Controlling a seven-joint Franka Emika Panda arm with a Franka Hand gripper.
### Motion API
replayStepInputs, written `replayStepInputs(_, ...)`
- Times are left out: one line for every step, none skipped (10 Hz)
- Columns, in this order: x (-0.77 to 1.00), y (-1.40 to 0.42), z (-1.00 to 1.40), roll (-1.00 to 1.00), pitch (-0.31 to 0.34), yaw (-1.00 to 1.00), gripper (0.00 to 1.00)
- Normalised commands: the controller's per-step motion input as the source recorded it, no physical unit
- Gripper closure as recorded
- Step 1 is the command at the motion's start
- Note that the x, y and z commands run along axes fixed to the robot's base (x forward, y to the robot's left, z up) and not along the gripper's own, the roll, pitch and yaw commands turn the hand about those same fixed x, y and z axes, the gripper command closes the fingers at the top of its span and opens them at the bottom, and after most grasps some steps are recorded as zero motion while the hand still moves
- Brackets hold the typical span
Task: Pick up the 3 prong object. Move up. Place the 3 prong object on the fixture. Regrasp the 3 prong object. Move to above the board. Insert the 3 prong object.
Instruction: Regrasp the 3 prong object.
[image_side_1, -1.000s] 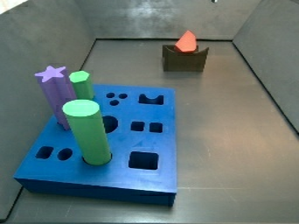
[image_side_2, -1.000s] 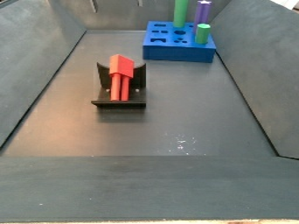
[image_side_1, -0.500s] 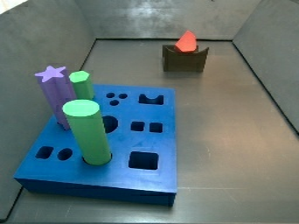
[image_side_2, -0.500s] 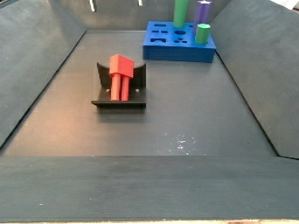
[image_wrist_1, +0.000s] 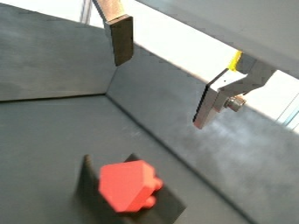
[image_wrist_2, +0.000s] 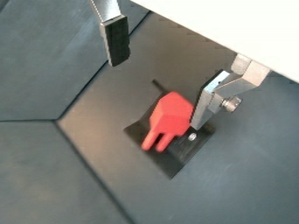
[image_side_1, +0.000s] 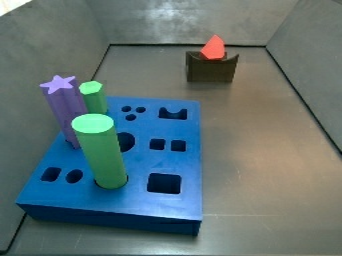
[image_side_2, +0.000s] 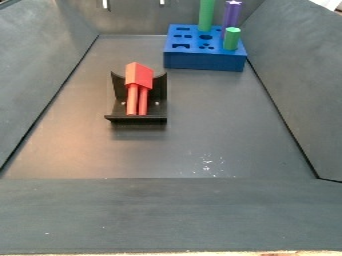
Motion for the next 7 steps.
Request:
replayStepInputs(0.07, -0.03, -0.01, 1.00, 0.076, 0.04, 0.00)
replayStepInputs(0.08, -0.03, -0.01, 1.00, 0.117, 0.06, 0.00)
replayStepInputs(0.09, -0.04, -0.02, 0.98, 0.152, 0.08, 0.00)
replayStepInputs(0.10, -0.04, -0.02, 0.72, 0.157, 0.11, 0.00)
replayStepInputs(0.10, -0.04, -0.01, 0.59, 0.153, 0.12, 0.00)
replayStepInputs(0.10, -0.04, -0.01, 0.35, 0.134, 0.15, 0.00)
replayStepInputs(0.08, -0.03, -0.01, 0.25, 0.114, 0.16, 0.00)
